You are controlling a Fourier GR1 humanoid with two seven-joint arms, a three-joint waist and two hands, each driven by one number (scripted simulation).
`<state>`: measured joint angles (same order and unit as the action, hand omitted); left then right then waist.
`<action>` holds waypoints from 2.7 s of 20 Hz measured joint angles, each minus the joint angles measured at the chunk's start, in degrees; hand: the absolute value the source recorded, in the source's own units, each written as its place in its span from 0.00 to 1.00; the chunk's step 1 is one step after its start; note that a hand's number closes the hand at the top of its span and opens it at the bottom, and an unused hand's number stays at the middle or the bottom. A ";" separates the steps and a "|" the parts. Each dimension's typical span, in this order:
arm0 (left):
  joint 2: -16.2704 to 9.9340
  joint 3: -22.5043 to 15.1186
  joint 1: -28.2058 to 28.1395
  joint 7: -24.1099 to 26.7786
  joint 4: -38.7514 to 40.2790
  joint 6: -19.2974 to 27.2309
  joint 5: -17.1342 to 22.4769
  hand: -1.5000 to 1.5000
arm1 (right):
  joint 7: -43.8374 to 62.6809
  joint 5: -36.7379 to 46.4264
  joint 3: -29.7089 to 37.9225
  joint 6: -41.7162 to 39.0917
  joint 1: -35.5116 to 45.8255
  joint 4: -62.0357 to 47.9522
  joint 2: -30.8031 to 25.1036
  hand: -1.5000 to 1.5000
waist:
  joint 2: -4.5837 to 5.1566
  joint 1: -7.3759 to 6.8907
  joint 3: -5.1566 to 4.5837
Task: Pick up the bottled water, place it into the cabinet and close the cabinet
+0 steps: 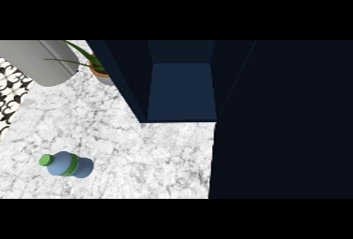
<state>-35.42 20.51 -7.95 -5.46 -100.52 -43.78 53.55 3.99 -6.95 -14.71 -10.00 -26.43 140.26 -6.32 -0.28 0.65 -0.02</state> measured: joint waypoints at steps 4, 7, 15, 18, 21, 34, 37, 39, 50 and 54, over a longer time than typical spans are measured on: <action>-0.55 0.97 1.21 -1.06 3.41 -1.81 -2.35 0.00 | -2.17 1.43 -2.49 -0.46 -4.36 0.94 0.04 0.00 | 0.08 0.11 0.01; -0.10 0.98 3.22 -0.89 8.32 -3.70 -4.59 0.00 | -3.30 2.49 -4.21 -0.75 -7.55 1.91 -0.44 0.00 | 0.12 0.42 -0.01; 4.10 -0.84 7.90 2.35 20.01 -7.92 -17.19 0.00 | -8.10 3.64 -7.40 -1.29 -13.83 2.86 -1.89 0.00 | 0.18 0.97 -0.07; 5.95 -1.86 9.06 4.23 24.24 -9.32 -21.86 0.00 | -10.18 3.97 -8.32 -1.41 -15.96 2.86 -2.60 0.00 | 0.17 0.99 -0.08; 7.55 -2.38 10.79 6.90 30.12 -10.31 -26.56 0.00 | -11.90 4.32 -9.06 -1.39 -17.77 2.80 -3.39 0.00 | 0.21 1.22 -0.11; 12.12 -6.37 18.03 22.34 51.01 -6.78 -46.69 0.00 | -17.98 5.32 -12.08 -0.50 -23.19 2.84 -6.33 0.00 | 0.43 2.09 -0.31; 13.04 -8.27 17.82 26.45 53.48 -5.16 -49.82 0.00 | -19.48 5.48 -11.59 -0.40 -23.83 2.74 -7.17 0.00 | 0.43 1.91 -0.32; 13.38 -9.50 18.38 28.59 55.32 -3.99 -51.57 0.00 | -20.04 5.67 -12.36 -0.11 -24.53 2.69 -7.52 0.00 | 0.45 2.06 -0.36; 14.64 -15.56 20.06 41.93 62.44 3.33 -57.74 1.00 | -23.52 6.23 -12.93 0.90 -26.53 2.41 -9.57 0.00 | 0.49 2.20 -0.37; 15.19 -18.57 20.25 49.17 62.40 9.55 -61.26 1.00 | -24.68 6.33 -12.75 1.11 -27.40 2.41 -10.49 0.00 | 0.41 2.17 -0.30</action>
<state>-20.23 1.94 12.31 43.71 -38.13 -34.23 -7.70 -20.69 -0.62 -27.46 -8.89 -53.83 142.67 -16.81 0.13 2.82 -0.32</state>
